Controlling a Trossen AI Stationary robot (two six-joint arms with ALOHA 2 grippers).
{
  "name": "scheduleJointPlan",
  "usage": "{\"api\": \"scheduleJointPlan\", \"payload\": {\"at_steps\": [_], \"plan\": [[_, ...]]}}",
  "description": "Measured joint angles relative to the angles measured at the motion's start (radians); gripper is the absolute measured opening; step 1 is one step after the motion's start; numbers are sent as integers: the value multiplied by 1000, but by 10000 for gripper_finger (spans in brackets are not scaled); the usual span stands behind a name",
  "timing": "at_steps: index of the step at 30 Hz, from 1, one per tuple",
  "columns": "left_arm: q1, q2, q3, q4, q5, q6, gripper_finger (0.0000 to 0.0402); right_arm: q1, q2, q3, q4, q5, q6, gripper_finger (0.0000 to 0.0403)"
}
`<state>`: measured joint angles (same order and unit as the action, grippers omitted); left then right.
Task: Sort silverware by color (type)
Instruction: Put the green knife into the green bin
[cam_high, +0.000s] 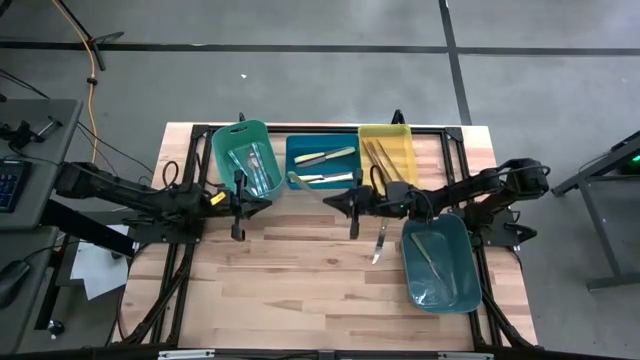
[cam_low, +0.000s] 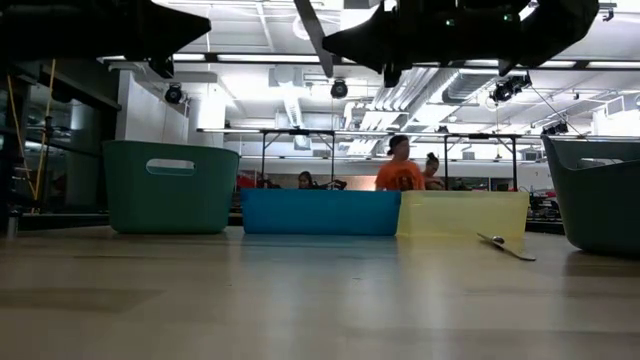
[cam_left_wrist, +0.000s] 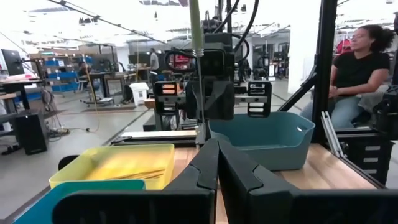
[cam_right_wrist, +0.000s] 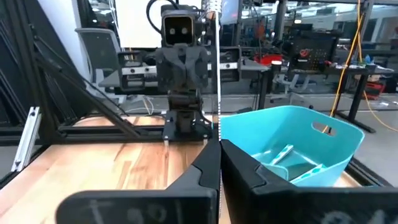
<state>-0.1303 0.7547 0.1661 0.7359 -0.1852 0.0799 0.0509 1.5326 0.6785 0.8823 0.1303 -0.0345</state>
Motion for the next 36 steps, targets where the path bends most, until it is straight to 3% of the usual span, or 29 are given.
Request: {"api": "scheduleJointPlan", "payload": {"at_steps": [3, 5, 11, 16, 20, 27, 36], "plan": [[0, 0, 0, -6, 0, 0, 0, 0, -14, 0, -45, 0, 40, 0], [0, 0, 0, -8, 0, 0, 0, 0, -65, 12, -174, -1, 99, 0], [-1, 0, 0, -12, -5, 10, 0, 78, -245, 200, -964, 44, 289, 0], [0, 0, 0, -12, -8, 27, 0, 220, -262, 464, -1634, 18, 530, 0], [0, 0, 0, -4, -8, 28, 0, 347, -257, 614, -1981, -36, 769, 0], [-1, 0, 0, -5, -8, 28, 0, 537, -258, 767, -2283, -169, 1254, 0], [-1, 0, 0, -7, -8, 27, 0, 728, -257, 799, -2414, -392, 1681, 0]]}}
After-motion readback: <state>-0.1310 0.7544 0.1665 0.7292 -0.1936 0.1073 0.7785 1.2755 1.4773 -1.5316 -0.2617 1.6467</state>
